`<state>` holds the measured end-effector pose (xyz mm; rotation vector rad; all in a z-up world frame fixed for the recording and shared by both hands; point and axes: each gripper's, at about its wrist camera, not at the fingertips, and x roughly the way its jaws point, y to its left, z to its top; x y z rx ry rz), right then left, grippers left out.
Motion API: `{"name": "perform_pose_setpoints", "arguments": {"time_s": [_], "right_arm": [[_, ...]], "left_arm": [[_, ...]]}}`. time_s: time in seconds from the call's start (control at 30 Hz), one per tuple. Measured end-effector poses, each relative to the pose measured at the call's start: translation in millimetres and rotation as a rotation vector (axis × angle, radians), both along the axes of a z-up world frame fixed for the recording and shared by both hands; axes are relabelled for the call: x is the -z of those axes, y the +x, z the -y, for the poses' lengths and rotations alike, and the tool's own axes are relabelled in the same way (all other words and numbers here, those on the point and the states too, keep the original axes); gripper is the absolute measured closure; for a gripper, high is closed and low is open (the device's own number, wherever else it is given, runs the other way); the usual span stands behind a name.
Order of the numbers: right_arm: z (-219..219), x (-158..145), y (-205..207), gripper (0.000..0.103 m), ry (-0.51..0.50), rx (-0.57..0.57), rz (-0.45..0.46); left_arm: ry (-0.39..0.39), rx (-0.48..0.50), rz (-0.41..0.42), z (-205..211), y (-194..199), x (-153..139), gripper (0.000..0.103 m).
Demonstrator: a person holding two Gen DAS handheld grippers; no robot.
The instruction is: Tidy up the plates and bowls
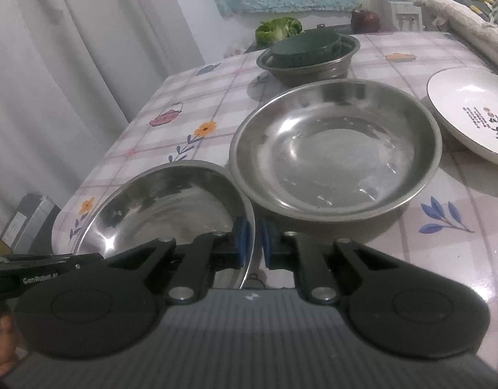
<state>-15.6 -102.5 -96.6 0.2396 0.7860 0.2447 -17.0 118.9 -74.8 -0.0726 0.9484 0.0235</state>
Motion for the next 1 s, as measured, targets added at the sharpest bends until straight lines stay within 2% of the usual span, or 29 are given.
{"name": "perform_pose_setpoints", "arguments": {"time_s": [0.1,0.27,0.6,1.0], "right_arm": [[-6,1,-1,0.094,-0.038,-0.009,0.011],[-9,8,1,0.094,-0.042,-0.018,-0.008],[-16,6,3,0.093,-0.045,-0.027,-0.014],[-21,8,4,0.093,-0.065,-0.05,-0.001]], "left_arm": [[0.01,0.006,-0.002,2,3,2,0.083],[0.047,0.008,0.005,9,8,4,0.078],[0.079,-0.006,-0.003,10,6,-2,0.08],[0.091,-0.013,-0.017,10,7,3,0.076]]}}
